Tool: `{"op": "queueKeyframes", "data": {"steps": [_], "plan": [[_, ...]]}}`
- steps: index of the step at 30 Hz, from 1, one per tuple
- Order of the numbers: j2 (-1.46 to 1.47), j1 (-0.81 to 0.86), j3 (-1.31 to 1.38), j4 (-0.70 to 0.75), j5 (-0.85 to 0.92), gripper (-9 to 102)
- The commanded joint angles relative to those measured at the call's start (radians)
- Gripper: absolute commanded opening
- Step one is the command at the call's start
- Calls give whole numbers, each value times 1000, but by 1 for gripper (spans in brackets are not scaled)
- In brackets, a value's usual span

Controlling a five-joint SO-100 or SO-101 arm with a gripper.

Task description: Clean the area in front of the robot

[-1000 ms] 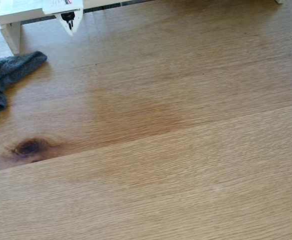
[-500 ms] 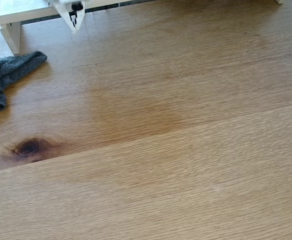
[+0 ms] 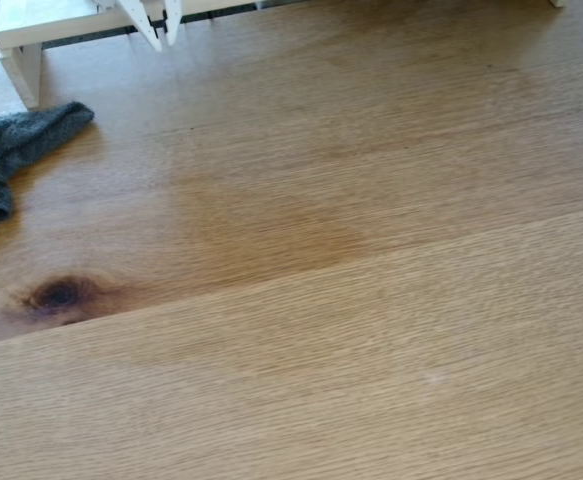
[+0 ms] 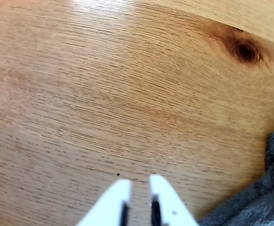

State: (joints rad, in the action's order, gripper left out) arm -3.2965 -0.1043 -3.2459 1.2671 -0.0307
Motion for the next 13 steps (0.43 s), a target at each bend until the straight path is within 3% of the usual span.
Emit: {"op": "queueKeyframes", "data": {"steps": [1, 13], "plan": [[-8, -2, -118, 0, -2, 7], [-8, 5, -118, 0, -2, 5]]}}
